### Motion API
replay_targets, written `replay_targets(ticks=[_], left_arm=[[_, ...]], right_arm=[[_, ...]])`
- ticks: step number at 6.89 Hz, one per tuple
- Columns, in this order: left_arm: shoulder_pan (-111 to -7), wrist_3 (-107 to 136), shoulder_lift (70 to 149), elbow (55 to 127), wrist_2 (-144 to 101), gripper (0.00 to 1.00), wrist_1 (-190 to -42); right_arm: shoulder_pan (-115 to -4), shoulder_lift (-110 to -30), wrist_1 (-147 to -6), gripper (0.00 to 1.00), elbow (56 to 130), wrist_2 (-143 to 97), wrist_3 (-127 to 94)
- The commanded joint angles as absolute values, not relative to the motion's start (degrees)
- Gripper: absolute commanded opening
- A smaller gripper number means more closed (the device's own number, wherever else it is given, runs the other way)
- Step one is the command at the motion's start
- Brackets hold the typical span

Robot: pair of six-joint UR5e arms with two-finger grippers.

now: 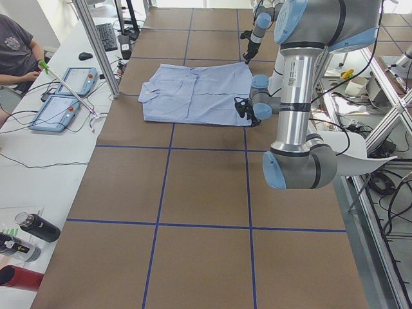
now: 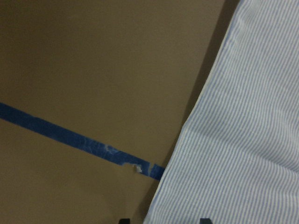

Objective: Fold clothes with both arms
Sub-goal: 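Move the left gripper down to the hem corner nearest it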

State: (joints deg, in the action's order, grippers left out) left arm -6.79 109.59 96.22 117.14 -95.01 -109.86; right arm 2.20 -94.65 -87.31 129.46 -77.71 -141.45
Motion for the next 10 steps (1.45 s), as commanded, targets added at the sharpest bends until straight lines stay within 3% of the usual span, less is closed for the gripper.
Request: replay_targets(ticks=[1, 2, 3, 10], left_arm=[[-6.5, 110.0, 96.3, 117.0, -94.8, 0.4, -109.9], [-6.3, 111.4, 96.3, 117.0, -94.6, 0.25, -109.9], [-6.0, 112.9, 96.3, 117.0, -94.6, 0.01, -109.9], [-6.4, 112.2, 95.5, 123.2, -95.7, 0.0, -109.9]], right_arm=[[2.2, -94.7, -87.4, 0.0, 129.4, -77.7, -141.4], [2.2, -94.7, -87.5, 0.0, 129.4, -77.7, -141.4], [2.2, -94.7, -88.0, 0.0, 129.5, -77.7, -141.3], [1.8, -96.0, -88.0, 0.0, 131.3, -77.7, -141.3]])
